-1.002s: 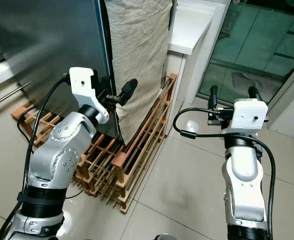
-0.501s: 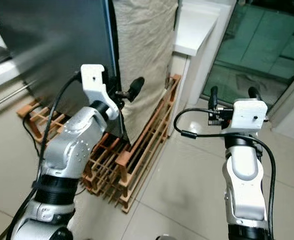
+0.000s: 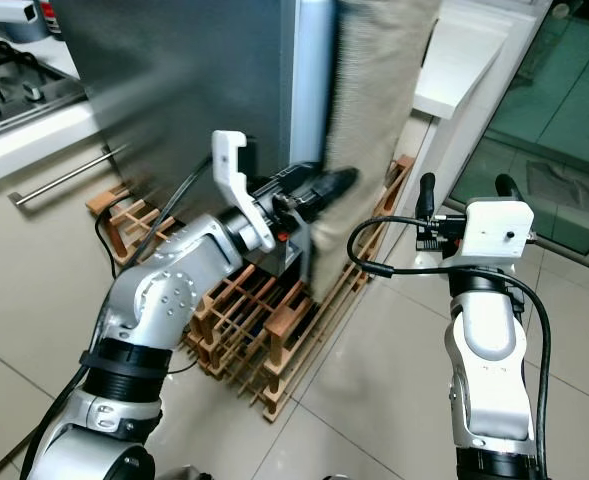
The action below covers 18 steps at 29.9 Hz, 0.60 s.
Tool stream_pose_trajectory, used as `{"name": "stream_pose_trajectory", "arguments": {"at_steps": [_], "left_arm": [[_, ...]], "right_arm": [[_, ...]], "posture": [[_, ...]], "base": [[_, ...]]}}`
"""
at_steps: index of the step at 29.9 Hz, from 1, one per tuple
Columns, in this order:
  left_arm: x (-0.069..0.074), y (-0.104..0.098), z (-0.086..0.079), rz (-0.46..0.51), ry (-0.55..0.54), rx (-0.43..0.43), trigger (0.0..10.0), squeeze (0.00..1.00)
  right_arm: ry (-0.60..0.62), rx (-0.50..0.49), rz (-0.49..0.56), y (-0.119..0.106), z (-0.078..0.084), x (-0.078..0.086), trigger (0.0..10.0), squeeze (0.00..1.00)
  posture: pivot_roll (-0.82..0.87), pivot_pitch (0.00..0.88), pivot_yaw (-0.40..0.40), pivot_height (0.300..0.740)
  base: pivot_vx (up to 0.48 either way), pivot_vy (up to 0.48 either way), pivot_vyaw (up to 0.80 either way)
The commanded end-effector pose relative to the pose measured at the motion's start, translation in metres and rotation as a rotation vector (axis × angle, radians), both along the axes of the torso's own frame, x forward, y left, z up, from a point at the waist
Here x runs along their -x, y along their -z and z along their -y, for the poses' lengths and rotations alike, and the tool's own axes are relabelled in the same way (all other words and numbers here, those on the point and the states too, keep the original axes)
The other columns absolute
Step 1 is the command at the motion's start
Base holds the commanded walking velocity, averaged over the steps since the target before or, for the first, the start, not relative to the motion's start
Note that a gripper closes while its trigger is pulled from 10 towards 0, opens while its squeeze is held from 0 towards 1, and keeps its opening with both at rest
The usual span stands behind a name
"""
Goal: Restocking fridge
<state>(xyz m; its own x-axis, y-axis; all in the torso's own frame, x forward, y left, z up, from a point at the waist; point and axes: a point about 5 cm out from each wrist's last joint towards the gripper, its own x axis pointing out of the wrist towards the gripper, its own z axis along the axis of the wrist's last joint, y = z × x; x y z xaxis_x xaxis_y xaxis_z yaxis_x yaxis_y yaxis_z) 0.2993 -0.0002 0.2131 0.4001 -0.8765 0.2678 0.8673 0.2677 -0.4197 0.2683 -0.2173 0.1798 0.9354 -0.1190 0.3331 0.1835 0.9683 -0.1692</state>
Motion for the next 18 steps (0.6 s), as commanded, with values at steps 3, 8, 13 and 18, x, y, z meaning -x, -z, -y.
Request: {"name": "stream_pose_trajectory", "arguments": {"at_steps": [3,8,13,18], "left_arm": [[0.015,-0.025,0.028,0.051,0.167,0.098,10.0,0.0],[0.013,-0.022,0.017,0.067,0.151,0.083,10.0,0.0],[0.004,-0.008,-0.026,0.068,-0.037,-0.013,10.0,0.0],[-0.013,0.007,-0.081,-0.015,-0.453,-0.057,10.0,0.0]], "right_arm": [[0.003,-0.006,-0.001,-0.001,0.002,0.0,10.0,0.0],[-0.008,-0.015,-0.024,0.006,-0.003,0.007,10.0,0.0],[-0.013,-0.028,-0.06,0.016,-0.005,0.025,10.0,0.0],[-0.033,-0.039,-0.062,0.017,-0.008,0.029,10.0,0.0]], "posture": [[-0.19,0.0,0.005,0.74],[-0.19,0.0,0.012,0.74],[-0.19,0.0,0.015,0.74],[-0.16,0.0,0.018,0.74]], "base": [[0.0,0.0,0.0],[0.0,0.0,0.0],[0.0,0.0,0.0],[0.0,0.0,0.0]]}}
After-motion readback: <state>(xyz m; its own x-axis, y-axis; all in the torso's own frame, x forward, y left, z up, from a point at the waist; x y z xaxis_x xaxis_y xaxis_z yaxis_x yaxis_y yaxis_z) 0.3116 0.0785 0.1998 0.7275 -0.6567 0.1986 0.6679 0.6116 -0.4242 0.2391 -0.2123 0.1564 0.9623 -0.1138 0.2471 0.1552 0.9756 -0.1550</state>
